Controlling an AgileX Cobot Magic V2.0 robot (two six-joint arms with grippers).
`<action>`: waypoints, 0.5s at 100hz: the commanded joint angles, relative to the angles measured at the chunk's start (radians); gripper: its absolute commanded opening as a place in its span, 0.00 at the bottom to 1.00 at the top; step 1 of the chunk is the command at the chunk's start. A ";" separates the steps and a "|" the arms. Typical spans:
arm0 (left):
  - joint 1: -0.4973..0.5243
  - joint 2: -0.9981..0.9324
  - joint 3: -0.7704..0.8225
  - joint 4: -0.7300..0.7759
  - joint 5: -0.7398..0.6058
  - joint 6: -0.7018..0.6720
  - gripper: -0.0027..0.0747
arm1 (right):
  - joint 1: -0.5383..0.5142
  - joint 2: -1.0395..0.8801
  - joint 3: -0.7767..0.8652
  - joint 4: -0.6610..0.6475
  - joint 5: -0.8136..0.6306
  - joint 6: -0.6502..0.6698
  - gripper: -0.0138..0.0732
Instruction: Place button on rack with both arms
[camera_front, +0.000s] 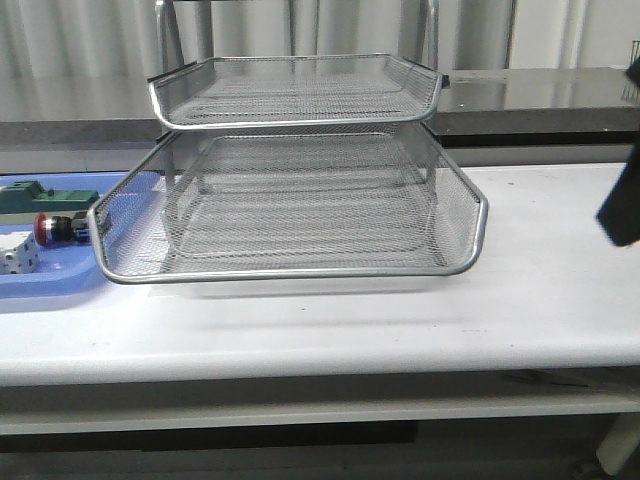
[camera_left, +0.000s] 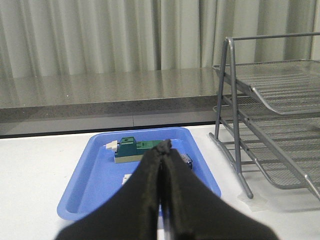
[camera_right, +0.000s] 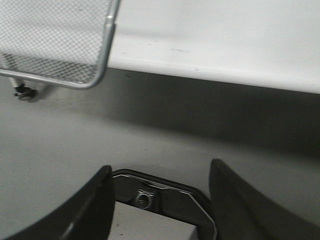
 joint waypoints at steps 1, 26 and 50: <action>-0.007 -0.032 0.055 -0.006 -0.075 -0.010 0.01 | 0.000 -0.081 -0.068 -0.188 0.053 0.143 0.66; -0.007 -0.032 0.055 -0.006 -0.075 -0.010 0.01 | 0.000 -0.288 -0.107 -0.363 0.173 0.272 0.66; -0.007 -0.032 0.055 -0.006 -0.075 -0.010 0.01 | 0.000 -0.484 -0.107 -0.371 0.259 0.281 0.66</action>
